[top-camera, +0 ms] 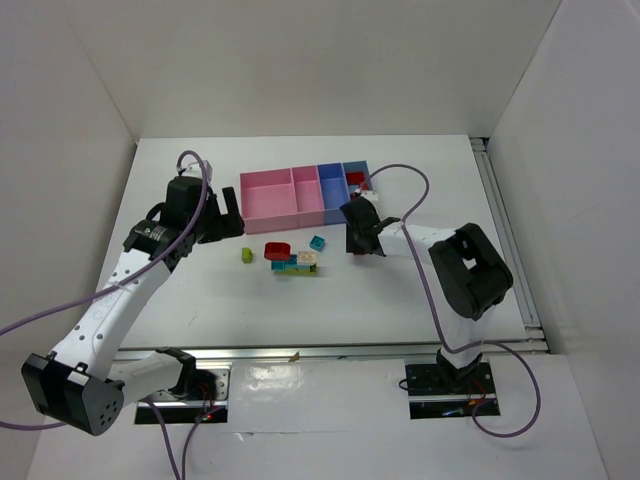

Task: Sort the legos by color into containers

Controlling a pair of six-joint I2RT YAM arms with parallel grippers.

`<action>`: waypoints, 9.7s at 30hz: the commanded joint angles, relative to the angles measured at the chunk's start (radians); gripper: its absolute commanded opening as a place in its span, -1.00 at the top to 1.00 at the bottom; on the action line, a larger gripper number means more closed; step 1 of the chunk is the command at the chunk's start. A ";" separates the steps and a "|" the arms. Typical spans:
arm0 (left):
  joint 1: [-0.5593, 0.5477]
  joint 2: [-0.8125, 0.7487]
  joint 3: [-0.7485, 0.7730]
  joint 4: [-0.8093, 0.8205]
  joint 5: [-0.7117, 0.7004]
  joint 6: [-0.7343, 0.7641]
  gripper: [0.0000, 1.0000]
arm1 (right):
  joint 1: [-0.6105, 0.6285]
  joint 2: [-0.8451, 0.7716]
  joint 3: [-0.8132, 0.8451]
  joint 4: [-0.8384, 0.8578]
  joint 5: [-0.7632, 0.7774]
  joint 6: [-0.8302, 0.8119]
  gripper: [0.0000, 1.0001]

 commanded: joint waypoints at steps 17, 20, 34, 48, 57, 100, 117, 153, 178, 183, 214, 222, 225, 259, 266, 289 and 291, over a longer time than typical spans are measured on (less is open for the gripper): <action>-0.004 0.036 0.051 0.006 0.169 0.073 -0.99 | -0.046 -0.172 0.187 -0.007 0.191 -0.082 0.27; -0.004 0.046 0.051 0.006 0.197 0.063 -0.99 | -0.075 -0.071 0.290 0.004 0.191 -0.106 0.24; -0.028 0.191 0.088 -0.101 0.186 0.104 -0.99 | -0.129 0.189 0.586 -0.019 0.202 -0.134 -0.80; -0.244 0.319 0.132 -0.064 0.061 0.046 -0.99 | -0.074 -0.370 0.071 -0.036 0.188 0.038 -0.95; -0.303 0.398 0.185 -0.075 -0.059 -0.017 -0.89 | -0.074 -0.493 -0.058 -0.106 0.165 0.072 -0.95; -0.343 0.499 0.197 -0.084 -0.132 -0.106 -0.16 | -0.074 -0.444 -0.104 -0.107 0.156 0.072 -0.95; -0.343 0.510 0.261 -0.121 -0.104 -0.106 1.00 | 0.043 -0.424 -0.139 -0.013 -0.406 0.030 -0.95; -0.343 0.501 0.222 -0.084 -0.075 -0.137 1.00 | 0.063 -0.092 -0.188 0.519 -0.699 0.289 -0.12; -0.261 0.393 0.185 -0.010 0.033 -0.125 1.00 | 0.081 -0.091 -0.222 0.400 -0.499 0.312 0.51; -0.217 0.393 0.176 -0.010 0.010 -0.097 1.00 | 0.081 -0.140 -0.222 0.367 -0.464 0.292 0.51; 0.111 0.330 0.208 0.376 1.288 0.041 1.00 | 0.028 -0.528 -0.110 0.392 -0.824 0.042 -1.00; 0.142 0.261 0.125 0.530 1.430 -0.017 1.00 | -0.004 -0.493 -0.124 0.511 -0.927 0.096 -0.95; 0.142 0.261 0.114 0.545 1.462 -0.017 1.00 | -0.029 -0.461 -0.133 0.631 -1.046 0.173 -0.74; 0.272 0.384 0.176 0.413 1.210 -0.019 1.00 | -0.052 -0.640 -0.173 0.186 -0.584 0.064 0.72; 0.240 0.396 0.278 0.270 0.754 -0.051 1.00 | -0.052 -0.445 0.011 0.085 -0.311 0.035 0.72; 0.240 0.447 0.510 0.143 0.798 -0.006 1.00 | 0.042 0.415 0.861 0.036 -0.473 -0.033 -0.35; 0.240 0.447 0.521 0.143 0.809 -0.006 1.00 | 0.051 0.394 0.861 0.045 -0.461 -0.033 -0.67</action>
